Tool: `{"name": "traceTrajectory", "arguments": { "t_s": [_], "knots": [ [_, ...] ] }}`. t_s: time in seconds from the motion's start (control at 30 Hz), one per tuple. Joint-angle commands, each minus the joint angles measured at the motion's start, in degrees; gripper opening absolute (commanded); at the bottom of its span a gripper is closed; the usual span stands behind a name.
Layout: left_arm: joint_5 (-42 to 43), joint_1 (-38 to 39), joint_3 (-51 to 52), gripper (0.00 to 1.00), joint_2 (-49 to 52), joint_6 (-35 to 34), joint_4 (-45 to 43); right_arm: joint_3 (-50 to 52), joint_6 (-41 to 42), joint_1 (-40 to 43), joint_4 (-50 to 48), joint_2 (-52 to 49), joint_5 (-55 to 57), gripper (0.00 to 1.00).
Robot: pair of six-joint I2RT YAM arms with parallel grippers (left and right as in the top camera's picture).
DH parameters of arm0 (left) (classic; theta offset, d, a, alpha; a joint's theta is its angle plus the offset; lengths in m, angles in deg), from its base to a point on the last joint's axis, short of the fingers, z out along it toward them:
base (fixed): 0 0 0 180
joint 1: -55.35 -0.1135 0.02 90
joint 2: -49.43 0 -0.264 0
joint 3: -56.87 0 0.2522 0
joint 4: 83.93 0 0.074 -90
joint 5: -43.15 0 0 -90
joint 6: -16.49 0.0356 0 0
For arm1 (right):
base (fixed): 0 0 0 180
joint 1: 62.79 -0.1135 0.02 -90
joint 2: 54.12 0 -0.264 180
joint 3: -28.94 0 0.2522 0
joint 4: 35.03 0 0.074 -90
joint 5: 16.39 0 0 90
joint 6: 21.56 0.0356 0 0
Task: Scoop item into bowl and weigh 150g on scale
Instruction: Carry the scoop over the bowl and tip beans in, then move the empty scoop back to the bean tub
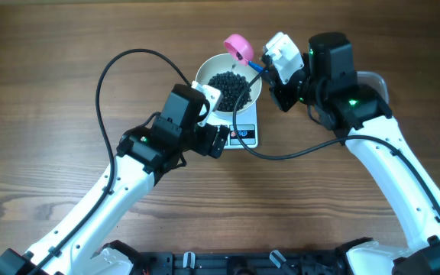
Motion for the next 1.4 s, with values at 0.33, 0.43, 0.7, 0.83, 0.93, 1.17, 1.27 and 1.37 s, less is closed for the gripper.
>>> {"name": "traceTrajectory", "arguments": {
  "t_s": [0.33, 0.43, 0.7, 0.83, 0.93, 1.17, 1.27, 1.37],
  "knots": [
    [0.7, -0.3, 0.4, 1.00, 0.2, 0.9, -0.1, -1.0, -3.5, -5.7, -0.8, 1.2, 11.4, 0.04],
    [0.7, -0.3, 0.4, 1.00, 0.2, 0.9, 0.0, -1.0, 2.6, -5.7, -1.3, 1.2, 10.9, 0.04],
    [0.7, -0.3, 0.4, 1.00, 0.2, 0.9, 0.0, -1.0, 10.0, 4.0, -1.6, 9.3, 20.7, 0.04],
    [0.7, -0.3, 0.4, 1.00, 0.2, 0.9, 0.0, -1.0, 9.4, 15.5, 5.6, 13.6, 21.6, 0.04],
    [0.7, -0.3, 0.4, 1.00, 0.2, 0.9, -0.1, -1.0, 9.1, 24.5, 17.5, 12.5, 21.4, 0.04],
    [0.7, -0.3, 0.4, 1.00, 0.2, 0.9, -0.1, -1.0, 4.9, 36.7, 24.1, 3.0, 12.6, 0.04],
    [0.7, -0.3, 0.4, 1.00, 0.2, 0.9, -0.1, -1.0, 4.8, 36.7, 22.3, -1.2, 8.9, 0.04],
    [0.7, -0.3, 0.4, 1.00, 0.2, 0.9, 0.0, -0.9, 1.8, 36.7, 22.6, -3.3, 9.5, 0.04]
  ]
}}
